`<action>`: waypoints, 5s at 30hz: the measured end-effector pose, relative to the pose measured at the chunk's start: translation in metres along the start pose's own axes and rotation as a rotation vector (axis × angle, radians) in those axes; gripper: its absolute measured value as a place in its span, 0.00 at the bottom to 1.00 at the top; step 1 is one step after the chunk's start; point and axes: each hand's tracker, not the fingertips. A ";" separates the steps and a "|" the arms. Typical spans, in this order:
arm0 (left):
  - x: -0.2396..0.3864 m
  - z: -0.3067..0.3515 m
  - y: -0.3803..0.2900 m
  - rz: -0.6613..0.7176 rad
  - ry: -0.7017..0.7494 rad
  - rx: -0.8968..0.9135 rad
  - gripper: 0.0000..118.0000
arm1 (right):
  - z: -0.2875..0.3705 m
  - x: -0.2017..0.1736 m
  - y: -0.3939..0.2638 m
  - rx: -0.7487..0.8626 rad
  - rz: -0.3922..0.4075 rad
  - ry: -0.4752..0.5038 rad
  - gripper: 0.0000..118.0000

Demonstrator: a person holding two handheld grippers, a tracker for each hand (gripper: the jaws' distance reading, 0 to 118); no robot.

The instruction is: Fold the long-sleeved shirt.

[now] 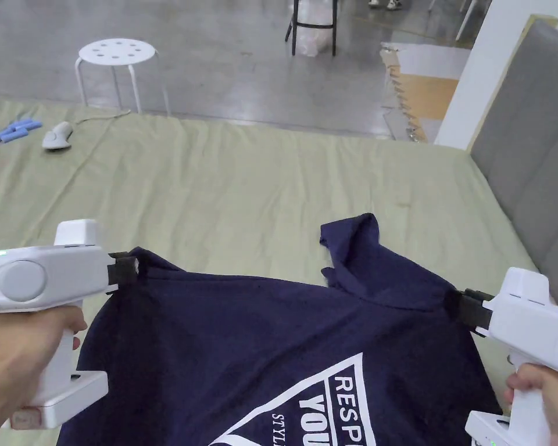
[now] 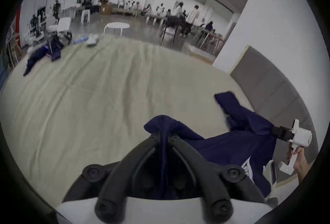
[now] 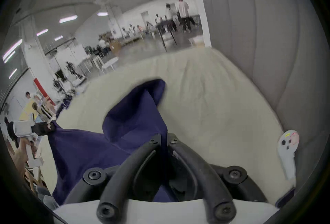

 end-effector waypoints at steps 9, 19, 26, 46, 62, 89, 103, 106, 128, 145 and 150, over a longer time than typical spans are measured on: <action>0.038 0.188 0.045 -0.010 -0.053 0.275 0.09 | 0.172 -0.071 0.094 0.295 0.112 0.121 0.02; 0.088 0.332 0.176 -0.153 -0.034 0.557 0.09 | 0.318 -0.135 0.220 0.554 0.247 0.146 0.02; 0.136 0.379 0.261 -0.169 0.028 0.642 0.09 | 0.365 -0.172 0.312 0.645 0.269 0.100 0.02; 0.175 0.318 0.457 -0.231 0.209 0.819 0.09 | 0.287 -0.259 0.503 0.817 0.370 -0.108 0.02; 0.149 0.237 0.461 -0.223 0.230 0.771 0.09 | 0.205 -0.261 0.489 0.854 0.363 -0.081 0.02; 0.024 0.193 -0.104 -0.091 0.076 0.098 0.09 | 0.168 -0.057 -0.074 0.027 0.321 -0.027 0.02; -0.030 0.227 -0.248 -0.066 0.182 -0.181 0.09 | 0.196 -0.038 -0.251 -0.331 0.321 0.004 0.03; -0.037 0.229 -0.253 -0.028 0.181 -0.191 0.09 | 0.191 -0.033 -0.253 -0.381 0.252 0.014 0.03; 0.018 0.225 -0.147 -0.078 0.277 0.153 0.05 | 0.175 -0.086 -0.173 0.134 0.261 -0.114 0.08; 0.032 0.059 -0.097 -0.131 0.212 0.056 0.04 | -0.076 -0.101 -0.013 0.009 0.222 -0.024 0.05; 0.024 0.012 -0.081 -0.126 0.181 0.044 0.04 | -0.219 -0.103 0.056 -0.073 0.227 -0.048 0.98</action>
